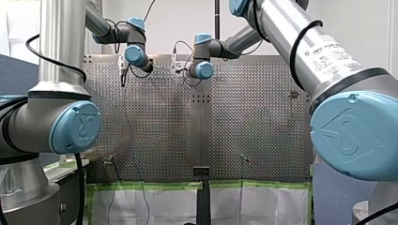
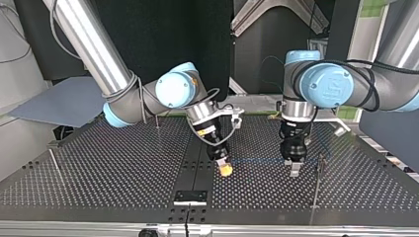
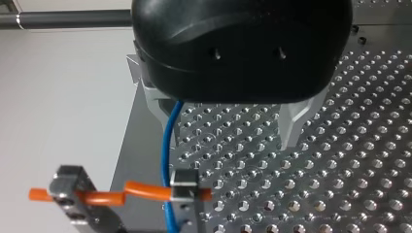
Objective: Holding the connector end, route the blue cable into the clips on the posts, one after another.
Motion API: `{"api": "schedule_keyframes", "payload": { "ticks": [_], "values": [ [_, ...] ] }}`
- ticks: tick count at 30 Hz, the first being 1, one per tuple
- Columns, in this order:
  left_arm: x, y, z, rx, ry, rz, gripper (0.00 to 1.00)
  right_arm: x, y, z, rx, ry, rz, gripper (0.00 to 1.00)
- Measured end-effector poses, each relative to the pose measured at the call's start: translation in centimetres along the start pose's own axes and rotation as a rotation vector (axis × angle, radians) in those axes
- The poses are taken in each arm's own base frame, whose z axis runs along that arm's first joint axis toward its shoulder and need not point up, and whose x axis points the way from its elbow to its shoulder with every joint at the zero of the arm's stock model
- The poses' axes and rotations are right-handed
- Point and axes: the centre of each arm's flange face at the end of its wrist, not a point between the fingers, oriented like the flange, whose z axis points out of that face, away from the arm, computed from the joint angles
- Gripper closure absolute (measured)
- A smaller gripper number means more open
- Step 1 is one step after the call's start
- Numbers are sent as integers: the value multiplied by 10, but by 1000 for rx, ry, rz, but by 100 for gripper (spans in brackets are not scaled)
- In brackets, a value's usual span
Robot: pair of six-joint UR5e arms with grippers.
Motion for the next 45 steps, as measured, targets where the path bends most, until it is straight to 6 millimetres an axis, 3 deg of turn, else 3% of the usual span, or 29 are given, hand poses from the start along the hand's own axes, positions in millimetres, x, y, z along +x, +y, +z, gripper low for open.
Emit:
{"api": "schedule_keyframes", "payload": {
  "ticks": [10,11,12,14,15,17,18,20,45],
  "values": [
    [-2,1,1,-3,-12,3,1,0,0,0,0,0,1,100],
    [-2,1,1,-3,-14,3,16,0,0,0,0,-1,1,100],
    [-2,1,1,-3,-15,4,16,0,0,0,0,-1,1,100],
    [-2,1,2,-3,-17,4,37,0,0,0,0,-2,1,100],
    [-2,1,2,-3,-18,5,37,0,0,0,0,-2,1,100],
    [-3,0,1,-3,-20,5,67,0,0,0,1,-2,2,100],
    [-4,0,1,-2,-22,5,67,0,0,0,1,-2,2,100],
    [-4,0,1,-2,-25,4,98,0,-1,0,2,-2,2,100],
    [4,-5,-3,-30,13,18,100,-6,2,-3,-3,-20,2,100]
  ]
}}
